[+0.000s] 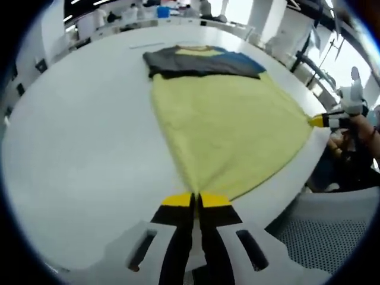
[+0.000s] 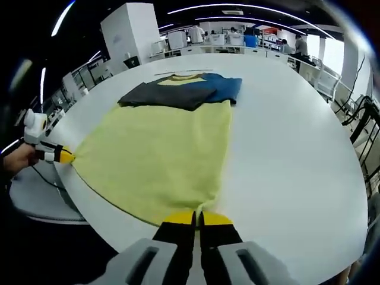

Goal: Fold the garment on the visible template until the final outline fits inside the template.

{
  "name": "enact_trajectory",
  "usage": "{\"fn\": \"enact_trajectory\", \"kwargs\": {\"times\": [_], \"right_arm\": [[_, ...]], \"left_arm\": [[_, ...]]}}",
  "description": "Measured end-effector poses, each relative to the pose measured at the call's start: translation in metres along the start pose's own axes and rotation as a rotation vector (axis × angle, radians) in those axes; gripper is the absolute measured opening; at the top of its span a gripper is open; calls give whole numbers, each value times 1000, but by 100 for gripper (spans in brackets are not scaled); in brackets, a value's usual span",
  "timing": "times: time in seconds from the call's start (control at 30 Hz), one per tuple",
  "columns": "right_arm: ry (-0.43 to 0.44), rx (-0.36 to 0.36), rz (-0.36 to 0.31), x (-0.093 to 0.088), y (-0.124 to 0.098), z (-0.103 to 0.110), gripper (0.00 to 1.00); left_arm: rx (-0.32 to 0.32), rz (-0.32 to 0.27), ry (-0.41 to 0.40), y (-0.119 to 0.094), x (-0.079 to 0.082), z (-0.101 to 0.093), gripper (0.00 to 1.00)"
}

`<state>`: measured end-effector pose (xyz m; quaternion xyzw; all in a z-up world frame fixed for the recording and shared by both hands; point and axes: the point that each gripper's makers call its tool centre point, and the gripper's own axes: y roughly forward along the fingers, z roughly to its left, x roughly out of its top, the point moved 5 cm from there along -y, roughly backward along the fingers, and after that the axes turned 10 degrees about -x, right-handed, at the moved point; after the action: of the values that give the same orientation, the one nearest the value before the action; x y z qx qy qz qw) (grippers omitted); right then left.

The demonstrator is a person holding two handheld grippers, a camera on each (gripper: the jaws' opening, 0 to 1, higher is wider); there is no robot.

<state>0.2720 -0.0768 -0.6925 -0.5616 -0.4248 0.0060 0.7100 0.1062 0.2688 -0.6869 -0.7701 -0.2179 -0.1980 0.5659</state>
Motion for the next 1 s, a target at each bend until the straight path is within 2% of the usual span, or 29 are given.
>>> {"fn": "enact_trajectory", "kwargs": {"times": [0.37,0.63,1.0], "right_arm": [[-8,31,15,-6,-4,8,0],[-27,50,28,-10,-10,17,0],[-56,66,45,-21,-18,28,0]], "left_arm": [[-18,-9,-46,-10,-11,2,0],[-13,2,-29,-16,-14,2,0],[-20,32,-41,-25,-30,3,0]]}}
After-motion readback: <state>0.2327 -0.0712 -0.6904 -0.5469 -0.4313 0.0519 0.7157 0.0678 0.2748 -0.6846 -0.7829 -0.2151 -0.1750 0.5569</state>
